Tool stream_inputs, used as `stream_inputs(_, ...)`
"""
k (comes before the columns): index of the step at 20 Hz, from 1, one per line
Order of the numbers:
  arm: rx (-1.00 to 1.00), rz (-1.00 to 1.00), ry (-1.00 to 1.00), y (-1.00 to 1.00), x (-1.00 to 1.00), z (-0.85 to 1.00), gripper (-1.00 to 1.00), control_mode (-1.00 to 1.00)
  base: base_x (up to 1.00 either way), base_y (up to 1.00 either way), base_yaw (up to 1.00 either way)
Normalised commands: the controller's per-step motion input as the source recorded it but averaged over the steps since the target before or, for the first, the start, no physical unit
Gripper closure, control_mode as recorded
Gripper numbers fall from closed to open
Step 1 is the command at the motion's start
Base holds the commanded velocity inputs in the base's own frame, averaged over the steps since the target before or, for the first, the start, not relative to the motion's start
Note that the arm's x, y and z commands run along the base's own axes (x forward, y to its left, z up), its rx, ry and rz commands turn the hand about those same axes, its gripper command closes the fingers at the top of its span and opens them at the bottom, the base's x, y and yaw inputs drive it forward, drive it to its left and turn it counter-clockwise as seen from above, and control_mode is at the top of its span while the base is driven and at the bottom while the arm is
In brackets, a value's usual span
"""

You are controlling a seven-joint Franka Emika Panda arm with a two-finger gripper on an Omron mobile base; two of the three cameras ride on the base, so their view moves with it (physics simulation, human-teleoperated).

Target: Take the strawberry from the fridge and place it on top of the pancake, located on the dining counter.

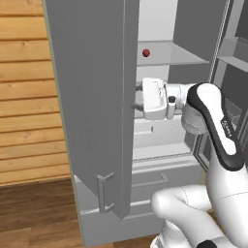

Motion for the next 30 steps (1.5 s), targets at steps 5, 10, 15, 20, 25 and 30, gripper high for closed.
stream_inputs(5,-0.01,0.09,0.14,0.93,-0.28,-0.07,-1.00,-1.00,0.00,0.00,0.00)
stream_inputs(10,-0.03,0.10,0.14,1.00,-0.48,0.00,-1.00,-1.00,0.00,0.00,0.00)
stream_inputs(15,0.00,0.08,0.16,0.80,-0.18,0.00,-1.00,-1.00,0.00,0.00,0.00)
stream_inputs(20,-0.01,0.07,0.07,0.47,-0.02,0.00,-1.00,-1.00,0.00,0.00,0.00)
stream_inputs(25,-0.01,0.02,0.04,0.27,0.00,0.00,-1.00,-1.00,0.00,0.00,0.00)
stream_inputs(30,0.01,0.00,-0.01,-0.39,-0.06,0.09,-1.00,-1.00,0.00,0.00,0.00)
